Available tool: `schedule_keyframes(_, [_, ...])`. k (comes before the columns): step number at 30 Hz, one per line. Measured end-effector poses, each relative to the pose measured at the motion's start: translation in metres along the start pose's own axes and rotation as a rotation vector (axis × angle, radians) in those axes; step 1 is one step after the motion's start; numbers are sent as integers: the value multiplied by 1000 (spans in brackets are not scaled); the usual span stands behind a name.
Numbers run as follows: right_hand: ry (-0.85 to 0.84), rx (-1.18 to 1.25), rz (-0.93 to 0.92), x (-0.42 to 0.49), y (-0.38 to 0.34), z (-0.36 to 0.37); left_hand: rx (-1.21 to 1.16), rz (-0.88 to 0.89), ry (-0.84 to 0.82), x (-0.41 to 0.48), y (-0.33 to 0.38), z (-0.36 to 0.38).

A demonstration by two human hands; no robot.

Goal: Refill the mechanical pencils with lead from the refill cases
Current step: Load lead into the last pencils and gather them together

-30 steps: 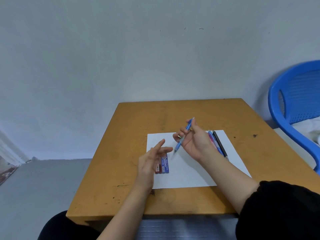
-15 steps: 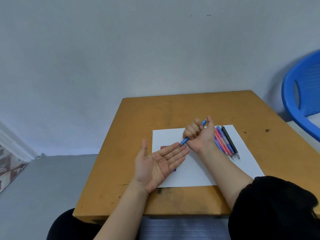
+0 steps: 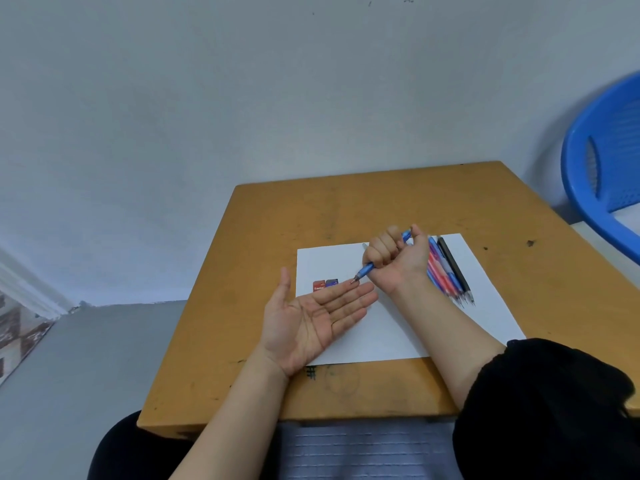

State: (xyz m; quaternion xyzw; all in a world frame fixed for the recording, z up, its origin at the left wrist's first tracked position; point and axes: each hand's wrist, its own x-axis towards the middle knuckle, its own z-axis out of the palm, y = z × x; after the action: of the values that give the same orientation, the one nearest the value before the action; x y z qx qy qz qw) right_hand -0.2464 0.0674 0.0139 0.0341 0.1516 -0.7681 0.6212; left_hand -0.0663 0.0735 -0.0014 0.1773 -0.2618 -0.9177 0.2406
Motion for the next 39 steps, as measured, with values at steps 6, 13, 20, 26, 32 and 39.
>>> schedule_keyframes(6, [-15,22,14,-1,1,-1,-15,0,-22,-1,0,-1])
schedule_keyframes(13, [2,22,0,-3,2,0,-70,-4,-85,0,0,-6])
schedule_keyframes(20, [-7,20,-2,-2,1,0,-79,-4,-88,0,0,-7])
schedule_keyframes(26, [-41,-8,15,-3,2,2,-84,-1,-58,0,1,-5])
schedule_keyframes(32, [-2,-336,-62,-4,4,10,-149,58,24,-1,2,-2])
schedule_keyframes(39, [91,-655,-221,-23,-1,7,-73,129,103,-6,1,9])
